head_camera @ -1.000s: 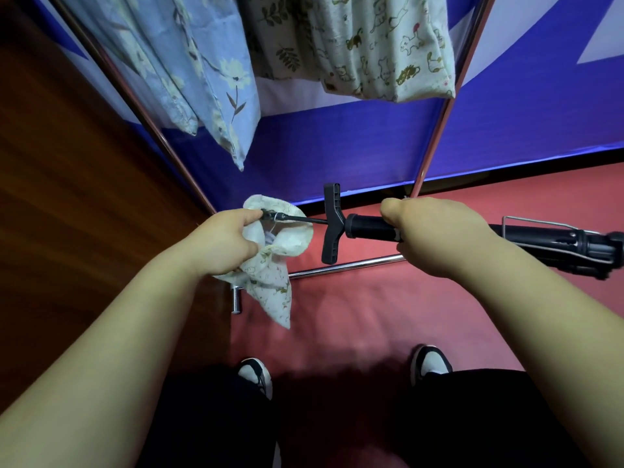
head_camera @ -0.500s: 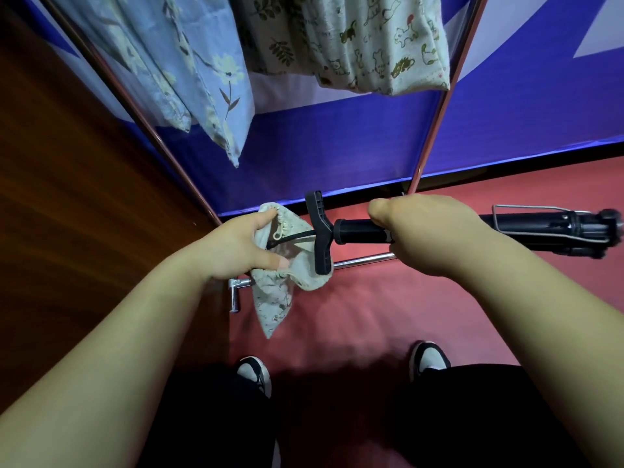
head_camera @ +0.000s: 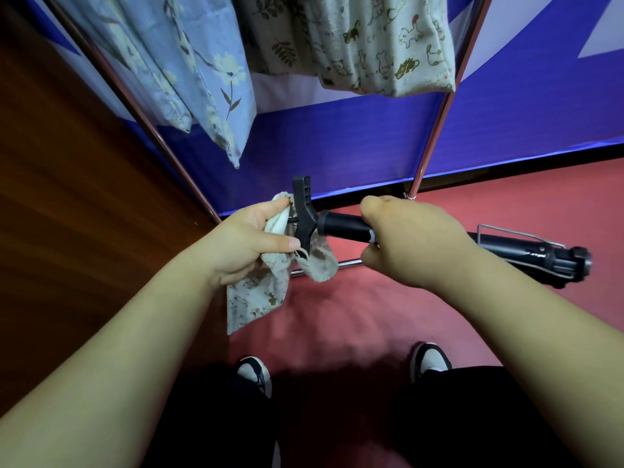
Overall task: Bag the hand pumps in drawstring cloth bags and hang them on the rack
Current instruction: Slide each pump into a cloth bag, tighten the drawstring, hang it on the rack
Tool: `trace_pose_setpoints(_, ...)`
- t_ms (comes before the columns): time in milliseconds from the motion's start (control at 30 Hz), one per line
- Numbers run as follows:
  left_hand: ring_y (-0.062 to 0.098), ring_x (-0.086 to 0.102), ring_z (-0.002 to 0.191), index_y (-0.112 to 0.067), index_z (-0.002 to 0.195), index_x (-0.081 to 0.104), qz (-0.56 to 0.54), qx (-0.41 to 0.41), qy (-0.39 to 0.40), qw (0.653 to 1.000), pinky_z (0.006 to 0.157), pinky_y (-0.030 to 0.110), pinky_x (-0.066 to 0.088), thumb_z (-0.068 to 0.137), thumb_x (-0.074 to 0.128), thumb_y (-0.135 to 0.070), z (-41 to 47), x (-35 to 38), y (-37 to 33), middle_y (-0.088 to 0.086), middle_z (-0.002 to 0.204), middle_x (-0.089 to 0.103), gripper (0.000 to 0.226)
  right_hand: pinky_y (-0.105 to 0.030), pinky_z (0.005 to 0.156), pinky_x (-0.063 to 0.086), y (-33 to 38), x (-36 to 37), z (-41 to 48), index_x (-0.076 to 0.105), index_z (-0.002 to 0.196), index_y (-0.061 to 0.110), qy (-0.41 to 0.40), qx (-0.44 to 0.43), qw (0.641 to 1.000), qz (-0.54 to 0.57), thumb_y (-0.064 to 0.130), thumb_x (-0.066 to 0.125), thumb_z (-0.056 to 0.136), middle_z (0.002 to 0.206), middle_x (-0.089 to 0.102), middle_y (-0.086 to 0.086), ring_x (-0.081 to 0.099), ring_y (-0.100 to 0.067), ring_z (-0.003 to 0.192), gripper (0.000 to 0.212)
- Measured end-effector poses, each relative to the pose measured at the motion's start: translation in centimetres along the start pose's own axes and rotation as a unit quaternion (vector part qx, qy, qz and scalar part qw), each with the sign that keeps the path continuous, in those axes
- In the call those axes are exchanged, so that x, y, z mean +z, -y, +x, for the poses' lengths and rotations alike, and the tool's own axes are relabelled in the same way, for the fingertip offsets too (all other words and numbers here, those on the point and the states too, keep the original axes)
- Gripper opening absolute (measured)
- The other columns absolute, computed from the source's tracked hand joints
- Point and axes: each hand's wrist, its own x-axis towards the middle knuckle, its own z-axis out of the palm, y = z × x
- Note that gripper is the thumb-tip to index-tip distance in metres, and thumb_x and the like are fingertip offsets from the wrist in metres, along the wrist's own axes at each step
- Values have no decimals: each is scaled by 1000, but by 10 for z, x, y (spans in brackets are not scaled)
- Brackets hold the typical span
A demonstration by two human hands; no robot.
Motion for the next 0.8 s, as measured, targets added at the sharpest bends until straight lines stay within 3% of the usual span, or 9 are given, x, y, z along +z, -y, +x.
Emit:
trace_pose_setpoints(67, 33, 65, 114, -7, 141, 55, -38, 5, 20, 999, 100, 41, 54, 79, 67, 7, -1, -3, 0, 18, 131, 65, 64, -34, 54, 26, 6, 4, -2, 32, 86, 21, 14, -30, 999, 5, 24, 59, 81, 82, 40, 6, 45, -31, 70, 28)
trace_pose_setpoints(133, 37, 67, 103, -1, 136, 56, -53, -3, 11, 999, 91, 43, 57, 76, 73, 3, -1, -7, 0, 27, 123, 63, 62, -35, 53, 23, 10, 8, -4, 30, 88, 22, 18, -72, 997, 0, 20, 55, 84, 88, 43, 5, 44, -30, 72, 25)
trace_pose_setpoints(233, 29, 71, 108, -8, 147, 49, -80, -2, -43, 996, 91, 41, 59, 68, 77, 2, 0, -10, 0, 18, 130, 66, 84, -35, 56, 22, 13, 8, -4, 29, 91, 24, 45, -96, 994, 2, 17, 51, 88, 93, 45, 5, 38, -25, 73, 23)
trace_pose_setpoints(367, 13, 52, 139, -17, 156, 39, 7, 38, -82, 996, 111, 40, 47, 59, 84, -5, -2, -5, -4, -10, 155, 46, 107, -33, 59, 28, 13, 11, -1, 31, 91, 25, 92, -83, 992, -7, 16, 50, 89, 87, 41, 6, 40, -26, 74, 22)
trace_pose_setpoints(500, -1, 57, 129, -24, 150, 49, 179, 51, -53, 981, 112, 30, 46, 62, 83, -20, -5, 20, -10, -12, 146, 57, 95, -33, 61, 31, 9, 10, 4, 30, 90, 24, 96, -41, 994, 11, 16, 50, 91, 84, 42, 2, 43, -30, 74, 22)
trace_pose_setpoints(600, -4, 55, 129, -31, 143, 58, 257, 42, -81, 962, 116, 28, 42, 65, 81, -29, -2, 36, -6, -11, 143, 61, 81, -34, 51, 27, 6, 5, 8, 32, 89, 20, 70, -30, 997, 11, 20, 55, 92, 80, 45, 0, 47, -31, 72, 23)
trace_pose_setpoints(733, 22, 71, 112, -48, 122, 68, 290, 30, -44, 956, 98, 43, 57, 76, 76, -16, -2, 53, -1, -3, 115, 77, 57, -33, 48, 27, 8, -2, 11, 30, 83, 20, 71, -40, 997, 18, 23, 65, 88, 71, 38, 4, 48, -31, 70, 35)
trace_pose_setpoints(800, 8, 69, 108, -44, 126, 68, 312, 45, -52, 948, 96, 23, 54, 80, 77, -14, -3, 60, 1, -9, 114, 76, 56, -32, 47, 26, 12, -5, 11, 30, 84, 21, 70, -50, 996, 15, 22, 67, 86, 70, 35, 7, 47, -28, 69, 37)
